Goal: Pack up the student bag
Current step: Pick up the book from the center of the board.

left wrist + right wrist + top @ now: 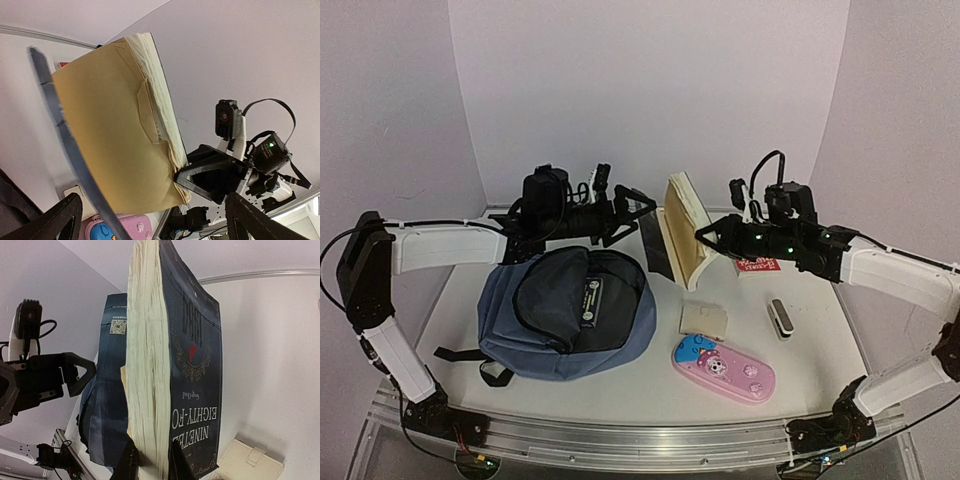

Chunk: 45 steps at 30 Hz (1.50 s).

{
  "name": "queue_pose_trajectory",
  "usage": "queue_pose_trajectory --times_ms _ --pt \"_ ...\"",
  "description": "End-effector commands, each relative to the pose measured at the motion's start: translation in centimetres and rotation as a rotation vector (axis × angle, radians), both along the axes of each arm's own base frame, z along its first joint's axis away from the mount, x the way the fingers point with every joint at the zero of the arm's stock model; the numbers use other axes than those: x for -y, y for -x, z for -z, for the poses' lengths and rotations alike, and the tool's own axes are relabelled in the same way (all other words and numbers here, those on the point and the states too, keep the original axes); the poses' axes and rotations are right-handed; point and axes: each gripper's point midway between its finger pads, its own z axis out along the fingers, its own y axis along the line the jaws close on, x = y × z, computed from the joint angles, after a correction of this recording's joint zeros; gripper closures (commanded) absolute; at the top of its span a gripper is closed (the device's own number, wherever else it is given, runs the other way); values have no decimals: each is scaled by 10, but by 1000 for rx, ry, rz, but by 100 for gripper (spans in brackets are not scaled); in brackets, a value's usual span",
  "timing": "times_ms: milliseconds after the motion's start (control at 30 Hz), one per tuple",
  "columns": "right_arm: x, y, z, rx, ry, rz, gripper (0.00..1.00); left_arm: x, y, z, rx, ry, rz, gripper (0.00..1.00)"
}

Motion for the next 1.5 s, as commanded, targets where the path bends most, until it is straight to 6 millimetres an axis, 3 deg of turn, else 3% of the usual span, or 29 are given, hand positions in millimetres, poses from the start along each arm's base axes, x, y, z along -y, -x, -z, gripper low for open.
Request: queue_pose_trajectory --times_ms 0,200,433,767,1033,1167,1467 --pt "-16 0 -88 211 -158 -28 100 7 -5 10 -2 -46 9 0" --pt "-24 5 -84 220 -138 -54 100 10 -5 9 -4 -47 11 0" --pt "-37 6 -63 232 -19 -19 100 11 -4 3 6 -47 13 0" --pt "-82 20 -34 260 269 44 100 11 -8 22 -51 -81 -11 0" --pt "-103 33 -11 317 482 110 100 3 -11 35 -92 -112 -58 1" --pt "-109 39 -4 362 587 154 100 4 -11 43 -129 -121 -60 14" --pt "-118 48 17 439 802 240 100 -2 -14 60 -183 -176 -101 60"
